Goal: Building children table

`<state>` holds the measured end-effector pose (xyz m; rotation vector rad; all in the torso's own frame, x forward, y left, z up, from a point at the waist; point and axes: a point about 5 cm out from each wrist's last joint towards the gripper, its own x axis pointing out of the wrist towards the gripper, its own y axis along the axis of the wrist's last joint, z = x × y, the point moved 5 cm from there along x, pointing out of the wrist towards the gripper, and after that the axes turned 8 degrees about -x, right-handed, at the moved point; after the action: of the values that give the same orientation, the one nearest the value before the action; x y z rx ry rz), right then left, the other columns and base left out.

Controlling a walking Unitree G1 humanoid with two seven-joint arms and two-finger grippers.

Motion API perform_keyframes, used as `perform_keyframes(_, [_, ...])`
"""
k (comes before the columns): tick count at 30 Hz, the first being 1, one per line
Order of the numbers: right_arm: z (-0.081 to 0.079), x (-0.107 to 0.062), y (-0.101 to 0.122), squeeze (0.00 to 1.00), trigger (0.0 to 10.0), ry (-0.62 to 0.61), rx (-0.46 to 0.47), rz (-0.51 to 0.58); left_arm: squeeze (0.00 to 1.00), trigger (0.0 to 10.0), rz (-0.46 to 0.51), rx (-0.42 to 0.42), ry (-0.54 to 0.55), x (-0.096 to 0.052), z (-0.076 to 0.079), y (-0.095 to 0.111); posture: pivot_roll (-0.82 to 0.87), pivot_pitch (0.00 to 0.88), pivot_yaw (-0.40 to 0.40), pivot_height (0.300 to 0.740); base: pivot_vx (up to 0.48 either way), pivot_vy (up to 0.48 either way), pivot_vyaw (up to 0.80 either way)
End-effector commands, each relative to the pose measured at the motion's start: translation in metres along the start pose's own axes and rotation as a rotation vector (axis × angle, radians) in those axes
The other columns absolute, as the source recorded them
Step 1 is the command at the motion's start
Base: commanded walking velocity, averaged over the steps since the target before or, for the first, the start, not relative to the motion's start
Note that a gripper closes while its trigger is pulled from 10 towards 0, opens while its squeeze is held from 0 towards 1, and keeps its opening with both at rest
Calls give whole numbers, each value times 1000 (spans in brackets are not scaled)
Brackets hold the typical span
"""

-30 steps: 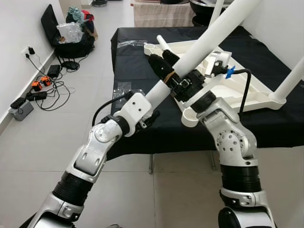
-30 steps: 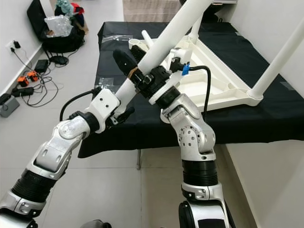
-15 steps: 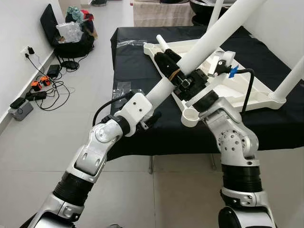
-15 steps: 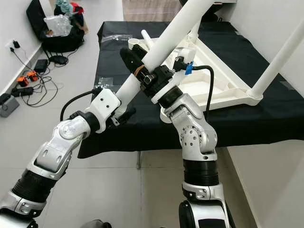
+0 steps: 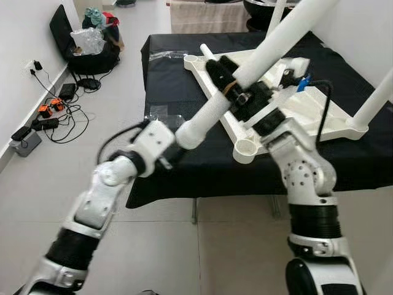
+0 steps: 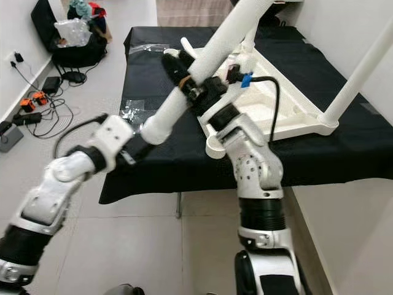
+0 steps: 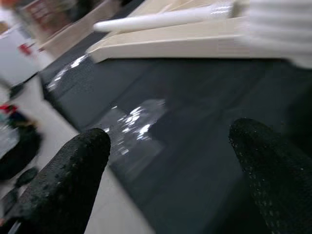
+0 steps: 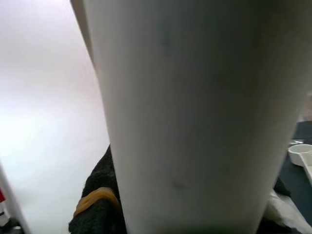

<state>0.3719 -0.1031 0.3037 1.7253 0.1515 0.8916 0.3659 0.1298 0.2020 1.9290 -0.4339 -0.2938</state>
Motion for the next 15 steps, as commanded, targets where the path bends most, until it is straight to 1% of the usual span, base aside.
perform_keyframes(1, [6, 2, 6, 0, 0, -27, -45, 18, 0, 10000, -12, 15, 17, -5, -3, -2, 51, 85, -28, 740, 0, 0, 0])
perform_keyframes(2, [6, 2, 6, 0, 0, -27, -45, 18, 0, 10000, -12, 15, 17, -5, -3, -2, 51, 85, -28, 740, 0, 0, 0])
perform_keyframes(3, [16, 2, 9, 0, 0, -71, -79, 20, 0, 10000, -4, -3, 51, -12, -10, -1, 54, 81, -25, 740, 0, 0, 0])
perform_keyframes(4, [23, 1, 13, 0, 0, -96, -113, 21, 0, 10000, 5, -41, 96, -19, -14, -1, 54, 79, -25, 740, 0, 0, 0])
perform_keyframes(5, [23, 1, 13, 0, 0, -96, -113, 21, 0, 10000, 5, -41, 96, -19, -14, -1, 54, 79, -25, 740, 0, 0, 0])
perform_keyframes(6, [28, 0, 15, 0, 10000, -107, -144, 14, 0, 10000, 36, -90, 125, -24, -12, 3, 56, 78, -26, 740, 0, 0, 0])
perform_keyframes(7, [28, 0, 15, 0, 10000, -107, -144, 14, 0, 10000, 36, -90, 125, -24, -12, 3, 56, 78, -26, 740, 0, 0, 0])
perform_keyframes(8, [30, -1, 17, 0, 10000, -113, -169, 13, 0, 10000, 62, -165, 141, -28, -6, 6, 52, 75, -27, 740, 0, 0, 0])
perform_keyframes(9, [31, -1, 16, 0, 10000, -118, -218, -2, 0, 10000, 88, -230, 153, -32, 4, 10, 50, 76, -25, 740, 0, 0, 0])
perform_keyframes(10, [31, -1, 16, 0, 10000, -118, -218, -2, 0, 10000, 88, -230, 153, -32, 4, 10, 50, 76, -25, 740, 0, 0, 0])
perform_keyframes(11, [32, -2, 14, 0, 10000, -123, -244, -10, 0, 10000, 106, -284, 158, -34, 12, 13, 50, 76, -25, 740, 0, 0, 0])
perform_keyframes(12, [32, -3, 13, 0, 10000, -127, -259, -13, 0, 10000, 114, -313, 161, -35, 16, 15, 50, 76, -25, 740, 0, 0, 0])
perform_keyframes(13, [32, -3, 12, 0, 10000, -130, -282, -14, 0, 10000, 127, -311, 165, -36, 19, 18, 50, 77, -29, 740, 0, 0, 0])
perform_keyframes(14, [32, -4, 10, 0, 10000, -144, -298, -13, 0, 10000, 153, -336, 180, -38, 22, 24, 54, 77, -32, 740, 0, 0, 0])
perform_keyframes(15, [32, -4, 10, 0, 10000, -144, -298, -13, 0, 10000, 153, -336, 180, -38, 22, 24, 54, 77, -32, 740, 0, 0, 0])
